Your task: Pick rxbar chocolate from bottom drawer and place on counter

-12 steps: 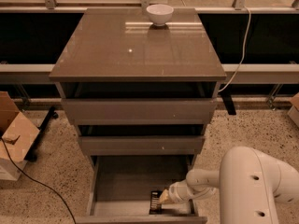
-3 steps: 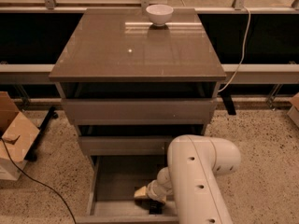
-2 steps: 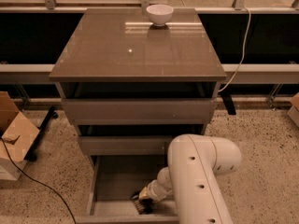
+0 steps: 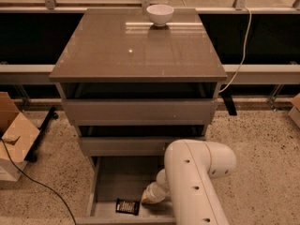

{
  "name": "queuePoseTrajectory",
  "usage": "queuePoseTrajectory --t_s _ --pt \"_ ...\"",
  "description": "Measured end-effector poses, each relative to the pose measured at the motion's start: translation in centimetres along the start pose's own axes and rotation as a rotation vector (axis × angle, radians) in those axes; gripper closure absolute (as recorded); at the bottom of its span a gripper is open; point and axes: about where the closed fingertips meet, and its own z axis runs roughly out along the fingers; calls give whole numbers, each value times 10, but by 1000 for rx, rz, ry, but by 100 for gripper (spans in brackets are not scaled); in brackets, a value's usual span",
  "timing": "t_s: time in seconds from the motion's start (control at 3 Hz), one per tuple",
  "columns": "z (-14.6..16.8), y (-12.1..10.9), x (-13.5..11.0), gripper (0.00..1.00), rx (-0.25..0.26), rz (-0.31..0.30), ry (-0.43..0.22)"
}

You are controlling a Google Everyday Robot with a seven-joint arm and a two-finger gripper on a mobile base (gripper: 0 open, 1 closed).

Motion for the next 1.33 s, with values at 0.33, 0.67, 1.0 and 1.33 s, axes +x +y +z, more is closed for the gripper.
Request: queuePoseTrajectory --t_s 0.33,0.67,1.0,1.33 --pt "-10 5 2 0 -21 -16 -33" --pt "-54 21 19 0 -103 -73 -74" --pt "-79 30 31 0 -166 -105 -77" --pt "-76 29 31 0 -166 -101 -68"
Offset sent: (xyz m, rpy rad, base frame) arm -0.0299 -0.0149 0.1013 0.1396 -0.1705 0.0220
